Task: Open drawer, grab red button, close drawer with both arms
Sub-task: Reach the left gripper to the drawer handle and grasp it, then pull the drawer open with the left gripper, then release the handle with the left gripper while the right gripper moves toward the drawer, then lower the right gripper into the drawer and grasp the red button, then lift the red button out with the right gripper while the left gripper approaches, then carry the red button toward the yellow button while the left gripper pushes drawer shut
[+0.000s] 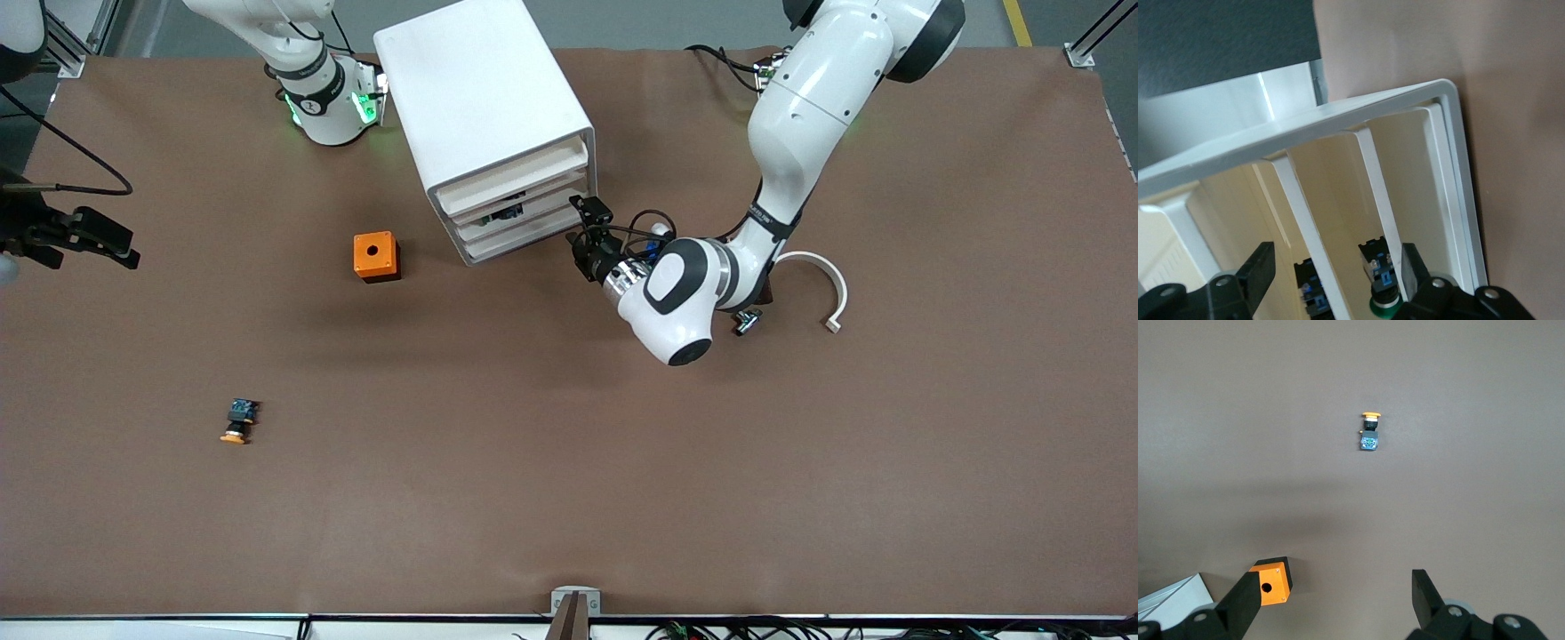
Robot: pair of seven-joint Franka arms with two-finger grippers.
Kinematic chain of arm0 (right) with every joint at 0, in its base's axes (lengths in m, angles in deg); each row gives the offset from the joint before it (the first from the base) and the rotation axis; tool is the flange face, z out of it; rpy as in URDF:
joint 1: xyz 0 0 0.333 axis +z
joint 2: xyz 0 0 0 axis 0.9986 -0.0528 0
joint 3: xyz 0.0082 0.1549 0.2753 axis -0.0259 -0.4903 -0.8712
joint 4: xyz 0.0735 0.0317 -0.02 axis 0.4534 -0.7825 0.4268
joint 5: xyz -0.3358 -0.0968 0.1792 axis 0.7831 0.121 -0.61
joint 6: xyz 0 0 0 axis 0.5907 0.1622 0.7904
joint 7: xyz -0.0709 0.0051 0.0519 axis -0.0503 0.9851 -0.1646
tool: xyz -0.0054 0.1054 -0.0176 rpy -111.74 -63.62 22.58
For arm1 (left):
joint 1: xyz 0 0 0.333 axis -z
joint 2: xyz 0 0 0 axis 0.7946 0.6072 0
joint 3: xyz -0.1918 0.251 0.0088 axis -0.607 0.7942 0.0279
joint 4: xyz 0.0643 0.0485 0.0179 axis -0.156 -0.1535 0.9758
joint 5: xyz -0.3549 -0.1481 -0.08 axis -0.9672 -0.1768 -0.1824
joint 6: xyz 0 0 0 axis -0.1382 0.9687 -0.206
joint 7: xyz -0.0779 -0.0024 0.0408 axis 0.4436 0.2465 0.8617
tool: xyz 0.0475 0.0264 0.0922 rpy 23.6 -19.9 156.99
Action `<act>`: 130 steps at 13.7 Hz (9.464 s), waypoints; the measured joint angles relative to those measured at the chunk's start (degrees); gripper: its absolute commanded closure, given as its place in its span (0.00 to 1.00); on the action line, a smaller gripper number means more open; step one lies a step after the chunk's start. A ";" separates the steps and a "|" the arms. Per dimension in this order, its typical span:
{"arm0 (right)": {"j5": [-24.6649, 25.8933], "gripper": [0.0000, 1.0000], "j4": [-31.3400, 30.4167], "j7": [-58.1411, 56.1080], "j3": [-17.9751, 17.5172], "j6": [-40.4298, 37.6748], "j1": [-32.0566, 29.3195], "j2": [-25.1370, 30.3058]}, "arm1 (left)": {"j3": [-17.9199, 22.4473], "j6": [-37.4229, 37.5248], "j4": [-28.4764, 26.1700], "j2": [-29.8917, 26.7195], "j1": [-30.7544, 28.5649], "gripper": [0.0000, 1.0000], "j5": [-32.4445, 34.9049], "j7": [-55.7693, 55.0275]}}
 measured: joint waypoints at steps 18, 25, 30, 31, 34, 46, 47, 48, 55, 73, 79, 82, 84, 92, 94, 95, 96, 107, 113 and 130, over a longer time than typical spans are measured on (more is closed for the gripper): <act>0.00 0.00 -0.04 0.00 0.03 -0.13 0.00 0.00 | -0.59 0.74 0.49 2.60 5.38 1.00 -8.09 -12.20; 0.00 0.00 -0.14 0.00 0.04 -0.21 0.00 0.00 | 0.87 0.75 2.13 2.71 3.14 1.00 -7.98 -12.63; 0.00 0.00 -0.18 0.00 0.04 -0.21 0.00 0.00 | 2.83 0.99 6.79 3.90 -1.22 0.98 -7.52 -12.44; 0.00 0.00 -0.18 0.00 0.04 -0.21 0.00 0.00 | 2.86 1.05 7.28 4.08 -1.98 0.96 -7.38 -12.43; 0.00 0.00 -0.18 0.00 0.04 -0.21 0.00 0.00 | 3.03 1.30 7.89 4.28 -3.21 0.86 -7.13 -12.41; -0.01 0.00 -0.83 10.82 -0.70 -0.73 4.48 -0.56 | 4.16 5.94 12.44 4.16 -7.11 0.01 -1.35 -12.18; -0.02 0.00 -1.02 15.86 -0.78 -0.73 6.17 -0.80 | 4.14 6.46 13.77 4.13 -7.89 0.01 1.44 -12.17; -0.05 0.00 -1.19 21.40 -0.87 -0.74 8.14 -1.02 | 4.14 6.68 14.91 4.06 -8.65 0.01 4.24 -12.13; -5.13 0.00 -1.51 60.02 -1.38 0.83 23.96 -3.66 | 4.76 6.97 17.64 -0.30 -13.80 0.01 25.97 0.60; -2.32 0.00 -9.91 109.15 -1.22 28.07 49.39 -18.35 | 6.54 2.50 17.32 -12.46 -11.73 0.00 50.20 48.39; -0.34 0.14 -10.14 110.94 -1.14 31.00 49.84 -20.74 | 5.77 0.85 16.50 -12.43 -11.01 0.00 51.12 63.51; -0.05 0.46 -10.13 111.16 -1.13 31.07 49.91 -21.07 | 3.48 -2.31 15.41 -12.06 -10.88 0.00 51.12 64.10; 0.01 0.65 -10.09 111.11 -1.13 31.07 49.91 -21.07 | 2.65 -4.48 14.69 -11.43 -10.26 0.00 51.13 64.10; 1.09 1.00 -8.14 107.81 -0.51 30.34 49.83 -20.83 | 2.07 -13.28 12.44 -9.02 -4.36 0.00 48.93 63.57; 1.08 1.00 -4.69 102.73 0.17 25.88 48.07 -20.06 | 2.00 -14.74 12.22 -8.56 -2.75 0.00 47.80 63.11; 1.06 1.00 -2.82 99.10 0.29 23.62 46.19 -19.58 | 1.96 -15.81 11.90 -8.27 -1.70 0.00 47.72 62.62; 1.01 1.00 -1.49 94.61 0.33 21.70 44.03 -18.95 | 1.91 -16.89 11.37 -8.07 -0.61 0.00 47.72 61.97; -5.34 1.00 0.11 32.91 0.94 14.35 17.40 -16.71 | 1.82 -21.13 9.50 -6.35 9.92 0.00 47.68 57.62; -5.36 1.00 -0.30 15.41 0.95 19.54 10.40 -23.90 | 1.75 -21.81 8.18 -6.06 14.56 0.00 47.69 53.07; -5.35 0.64 -0.46 7.96 0.96 39.06 5.87 -40.54 | -1.71 -21.82 4.63 -9.43 21.57 0.00 48.52 47.17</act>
